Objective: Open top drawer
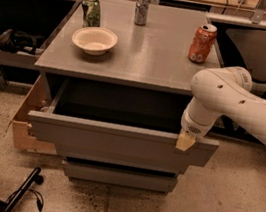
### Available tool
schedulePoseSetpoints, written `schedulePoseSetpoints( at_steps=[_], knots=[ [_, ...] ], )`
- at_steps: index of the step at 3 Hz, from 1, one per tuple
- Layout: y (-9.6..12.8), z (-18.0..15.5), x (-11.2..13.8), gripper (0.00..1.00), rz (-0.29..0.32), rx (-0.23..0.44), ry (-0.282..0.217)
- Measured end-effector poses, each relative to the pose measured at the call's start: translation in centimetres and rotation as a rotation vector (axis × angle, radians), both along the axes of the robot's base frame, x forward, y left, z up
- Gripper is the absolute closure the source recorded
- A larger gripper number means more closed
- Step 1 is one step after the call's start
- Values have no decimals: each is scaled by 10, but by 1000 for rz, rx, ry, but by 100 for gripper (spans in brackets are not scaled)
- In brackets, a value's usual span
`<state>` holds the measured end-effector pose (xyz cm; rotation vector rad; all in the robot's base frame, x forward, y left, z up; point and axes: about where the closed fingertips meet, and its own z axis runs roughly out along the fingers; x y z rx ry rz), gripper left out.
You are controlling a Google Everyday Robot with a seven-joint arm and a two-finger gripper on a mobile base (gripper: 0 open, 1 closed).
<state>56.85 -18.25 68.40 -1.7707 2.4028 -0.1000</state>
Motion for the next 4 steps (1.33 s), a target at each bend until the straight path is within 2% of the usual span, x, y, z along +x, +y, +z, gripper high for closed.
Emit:
schedulePoseSetpoints(
  at_steps=[2,3,4],
  knots=[
    [0,0,0,8,0,0,0],
    [0,0,0,0,0,0,0],
    [0,0,0,0,0,0,0]
  ],
)
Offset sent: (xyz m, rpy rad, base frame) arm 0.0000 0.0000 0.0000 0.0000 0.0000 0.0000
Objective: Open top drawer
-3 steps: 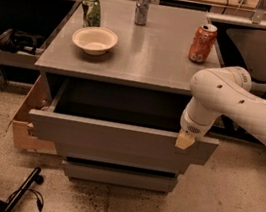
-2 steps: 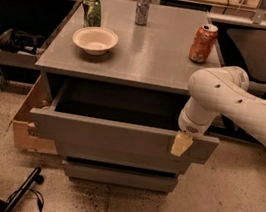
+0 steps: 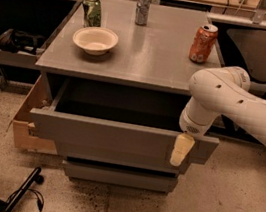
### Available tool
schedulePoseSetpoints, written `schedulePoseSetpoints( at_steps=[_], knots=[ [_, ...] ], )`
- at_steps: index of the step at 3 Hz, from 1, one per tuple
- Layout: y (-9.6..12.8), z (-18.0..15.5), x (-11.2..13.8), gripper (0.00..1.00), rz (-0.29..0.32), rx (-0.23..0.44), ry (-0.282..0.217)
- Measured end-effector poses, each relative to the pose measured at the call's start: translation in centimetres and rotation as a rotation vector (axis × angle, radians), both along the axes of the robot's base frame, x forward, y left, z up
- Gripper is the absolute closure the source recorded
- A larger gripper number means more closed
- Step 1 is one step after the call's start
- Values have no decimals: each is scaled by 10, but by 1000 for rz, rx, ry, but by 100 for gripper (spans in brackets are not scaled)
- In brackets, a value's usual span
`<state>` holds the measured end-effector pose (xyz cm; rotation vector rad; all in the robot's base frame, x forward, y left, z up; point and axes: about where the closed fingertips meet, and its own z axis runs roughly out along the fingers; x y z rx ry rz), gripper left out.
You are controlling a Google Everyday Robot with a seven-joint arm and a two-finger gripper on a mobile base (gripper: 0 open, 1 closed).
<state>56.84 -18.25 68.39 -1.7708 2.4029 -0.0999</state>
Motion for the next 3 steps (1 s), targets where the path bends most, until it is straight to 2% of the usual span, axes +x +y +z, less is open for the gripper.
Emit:
schedulePoseSetpoints(
  at_steps=[1,2,3],
  knots=[
    [-2,-13,-25,2,-15,1,21],
    [-7,-33,-84,24,-43,-10,65],
    [-7,-30,-82,47,-43,-10,65]
  ],
)
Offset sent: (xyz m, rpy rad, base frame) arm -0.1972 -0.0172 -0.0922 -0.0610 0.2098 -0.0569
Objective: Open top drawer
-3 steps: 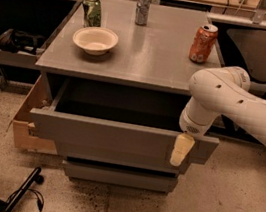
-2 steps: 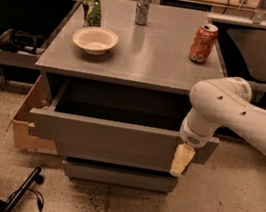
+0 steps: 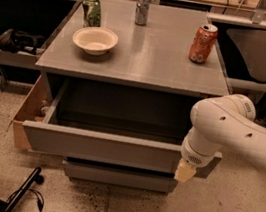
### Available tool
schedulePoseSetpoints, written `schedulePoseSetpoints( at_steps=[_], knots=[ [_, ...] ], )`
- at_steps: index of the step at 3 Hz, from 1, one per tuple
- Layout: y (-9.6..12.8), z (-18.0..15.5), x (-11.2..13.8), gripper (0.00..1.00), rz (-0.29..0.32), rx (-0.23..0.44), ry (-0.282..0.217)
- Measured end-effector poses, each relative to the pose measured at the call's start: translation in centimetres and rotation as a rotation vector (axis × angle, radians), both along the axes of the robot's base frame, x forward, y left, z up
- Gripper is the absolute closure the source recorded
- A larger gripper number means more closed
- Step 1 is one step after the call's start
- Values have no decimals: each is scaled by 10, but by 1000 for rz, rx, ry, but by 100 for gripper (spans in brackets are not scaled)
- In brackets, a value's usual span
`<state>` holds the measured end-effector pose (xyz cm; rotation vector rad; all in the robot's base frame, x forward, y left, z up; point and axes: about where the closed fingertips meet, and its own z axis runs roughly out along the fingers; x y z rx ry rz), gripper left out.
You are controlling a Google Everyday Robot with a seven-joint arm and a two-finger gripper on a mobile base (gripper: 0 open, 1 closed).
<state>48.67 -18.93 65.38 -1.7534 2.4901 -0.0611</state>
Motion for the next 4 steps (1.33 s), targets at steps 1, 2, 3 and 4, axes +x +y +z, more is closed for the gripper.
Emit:
schedulePoseSetpoints(
  at_steps=[1,2,3,4],
  knots=[
    [-7,7,-14,70,-19,-28,-5],
    [-8,8,-17,94,-19,-28,-5],
    [-8,8,-17,100,-19,-28,-5],
    [-8,8,-17,100,-19,-28,-5]
  ],
)
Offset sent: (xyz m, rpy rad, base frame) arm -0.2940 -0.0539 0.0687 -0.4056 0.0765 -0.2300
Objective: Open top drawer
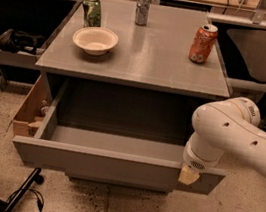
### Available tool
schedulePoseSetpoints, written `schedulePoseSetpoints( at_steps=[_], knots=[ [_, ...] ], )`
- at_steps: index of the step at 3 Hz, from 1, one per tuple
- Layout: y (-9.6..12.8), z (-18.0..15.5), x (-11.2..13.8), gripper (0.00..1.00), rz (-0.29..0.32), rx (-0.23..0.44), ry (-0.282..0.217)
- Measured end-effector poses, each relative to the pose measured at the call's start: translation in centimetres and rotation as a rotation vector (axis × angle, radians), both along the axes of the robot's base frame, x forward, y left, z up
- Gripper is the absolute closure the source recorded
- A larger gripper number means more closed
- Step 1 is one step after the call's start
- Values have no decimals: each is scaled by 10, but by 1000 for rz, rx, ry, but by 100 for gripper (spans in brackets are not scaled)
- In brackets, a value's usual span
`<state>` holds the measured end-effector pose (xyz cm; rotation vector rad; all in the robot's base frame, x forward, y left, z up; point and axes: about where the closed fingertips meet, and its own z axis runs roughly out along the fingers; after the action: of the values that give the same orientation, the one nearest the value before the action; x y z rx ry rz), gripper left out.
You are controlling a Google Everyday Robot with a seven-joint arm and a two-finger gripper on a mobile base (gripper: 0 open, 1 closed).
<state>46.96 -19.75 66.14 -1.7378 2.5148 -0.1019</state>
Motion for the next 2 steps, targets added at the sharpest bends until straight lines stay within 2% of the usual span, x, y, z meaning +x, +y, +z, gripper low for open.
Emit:
schedulePoseSetpoints(
  at_steps=[1,2],
  knots=[
    [-4,1,-21,100,-10,2,9],
    [-3,2,-49,100,-24,4,38]
  ],
)
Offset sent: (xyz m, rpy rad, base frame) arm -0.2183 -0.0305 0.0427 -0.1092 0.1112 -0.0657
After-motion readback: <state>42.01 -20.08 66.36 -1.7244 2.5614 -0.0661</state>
